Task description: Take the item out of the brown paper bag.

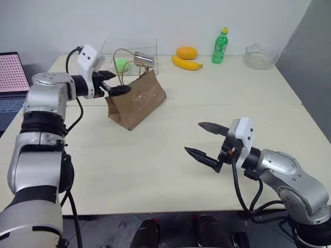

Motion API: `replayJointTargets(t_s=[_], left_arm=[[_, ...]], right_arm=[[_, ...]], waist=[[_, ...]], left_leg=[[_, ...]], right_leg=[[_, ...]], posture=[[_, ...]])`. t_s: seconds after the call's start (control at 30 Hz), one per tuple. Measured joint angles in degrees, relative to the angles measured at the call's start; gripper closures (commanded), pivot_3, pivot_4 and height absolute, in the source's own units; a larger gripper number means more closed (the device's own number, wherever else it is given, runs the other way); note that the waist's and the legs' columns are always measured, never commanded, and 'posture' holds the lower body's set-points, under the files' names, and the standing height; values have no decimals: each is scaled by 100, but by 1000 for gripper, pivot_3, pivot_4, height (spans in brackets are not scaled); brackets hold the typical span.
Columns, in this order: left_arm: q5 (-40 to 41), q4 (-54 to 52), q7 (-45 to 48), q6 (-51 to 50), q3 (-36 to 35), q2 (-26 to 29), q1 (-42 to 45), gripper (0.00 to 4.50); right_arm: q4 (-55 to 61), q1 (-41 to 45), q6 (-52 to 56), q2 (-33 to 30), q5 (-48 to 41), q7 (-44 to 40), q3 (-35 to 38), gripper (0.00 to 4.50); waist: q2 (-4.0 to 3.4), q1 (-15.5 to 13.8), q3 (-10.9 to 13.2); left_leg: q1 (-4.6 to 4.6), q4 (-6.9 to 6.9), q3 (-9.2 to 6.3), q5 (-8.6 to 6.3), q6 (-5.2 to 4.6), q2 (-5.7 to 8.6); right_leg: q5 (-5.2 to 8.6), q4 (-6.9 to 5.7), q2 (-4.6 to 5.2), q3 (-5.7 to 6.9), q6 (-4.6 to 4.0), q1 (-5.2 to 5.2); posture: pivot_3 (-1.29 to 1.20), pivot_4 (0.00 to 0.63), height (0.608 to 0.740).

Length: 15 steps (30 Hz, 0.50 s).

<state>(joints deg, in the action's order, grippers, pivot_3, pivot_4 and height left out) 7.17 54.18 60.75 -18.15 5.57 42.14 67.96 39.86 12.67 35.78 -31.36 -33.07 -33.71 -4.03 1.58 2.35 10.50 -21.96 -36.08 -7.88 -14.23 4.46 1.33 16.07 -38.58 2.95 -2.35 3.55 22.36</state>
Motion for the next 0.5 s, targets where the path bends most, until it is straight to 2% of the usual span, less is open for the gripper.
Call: replayJointTargets(t_s=[0.27,0.5], left_arm=[[-569,1186,-23,606,78,-236,619,14],[-911,1581,117,788,105,-359,713,2038]], right_arm=[[86,472,104,49,-527,-4,130,0],[88,632,183,1,-661,2,169,0]], waist=[[6,65,5],[6,84,5]], left_leg=[[-7,0,-4,0,0,1],[-5,-1,-4,0,0,0]], right_leg=[[0,0,1,2,1,3],[0,-8,1,1,1,5]], posture=[[0,150,740],[0,150,740]])
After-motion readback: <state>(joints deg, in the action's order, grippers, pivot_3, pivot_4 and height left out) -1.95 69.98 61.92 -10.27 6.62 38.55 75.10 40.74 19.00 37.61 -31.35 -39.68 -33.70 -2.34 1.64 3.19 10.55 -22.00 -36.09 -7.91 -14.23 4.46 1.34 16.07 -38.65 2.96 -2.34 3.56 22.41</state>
